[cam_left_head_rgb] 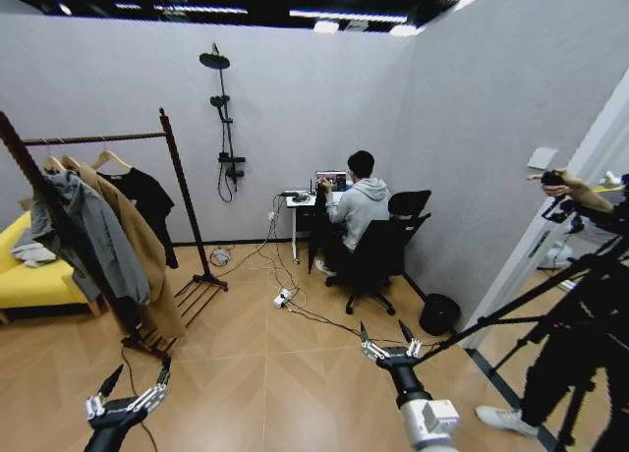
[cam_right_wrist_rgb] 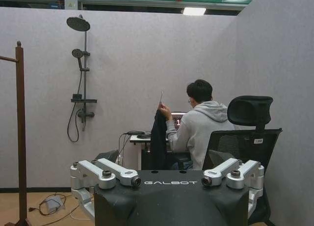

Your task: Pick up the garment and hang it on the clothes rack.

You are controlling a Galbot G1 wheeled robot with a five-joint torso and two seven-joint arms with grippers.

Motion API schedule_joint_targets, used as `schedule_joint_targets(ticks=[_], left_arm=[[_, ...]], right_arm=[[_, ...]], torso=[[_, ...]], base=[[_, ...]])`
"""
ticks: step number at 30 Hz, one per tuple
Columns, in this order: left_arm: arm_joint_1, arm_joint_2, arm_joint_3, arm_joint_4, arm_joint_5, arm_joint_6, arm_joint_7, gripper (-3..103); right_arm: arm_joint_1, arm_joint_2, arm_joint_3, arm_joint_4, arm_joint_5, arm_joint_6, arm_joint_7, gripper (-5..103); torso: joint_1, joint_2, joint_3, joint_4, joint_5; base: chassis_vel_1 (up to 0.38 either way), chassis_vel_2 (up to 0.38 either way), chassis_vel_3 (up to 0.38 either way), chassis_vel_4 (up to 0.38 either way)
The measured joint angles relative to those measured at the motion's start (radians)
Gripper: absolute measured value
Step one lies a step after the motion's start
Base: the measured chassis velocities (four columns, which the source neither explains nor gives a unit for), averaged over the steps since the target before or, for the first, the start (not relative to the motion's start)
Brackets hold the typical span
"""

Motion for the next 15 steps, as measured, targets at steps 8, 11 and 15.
schedule_joint_targets(ticks=[8,11,15], left_arm=[[0.000,0.000,0.000,0.000,0.000,0.000,0.000,100],[0.000,0.000,0.000,0.000,0.000,0.000,0.000,100],[0.000,0.000,0.000,0.000,0.000,0.000,0.000,100]], right_arm=[[0.032,0.009,0.000,0.001,-0.002,-0.024,-0.002,100],[0.039,0.012,-0.001,0.001,-0.002,-0.033,-0.004,100],[0.045,0.015,-0.001,0.005,-0.002,-0.037,-0.017,100]], torso=[[0.000,0.000,0.000,0.0000,0.0000],[0.000,0.000,0.000,0.0000,0.0000],[0.000,0.000,0.000,0.0000,0.0000]], base=[[0.000,0.000,0.000,0.000],[0.000,0.000,0.000,0.000],[0.000,0.000,0.000,0.000]])
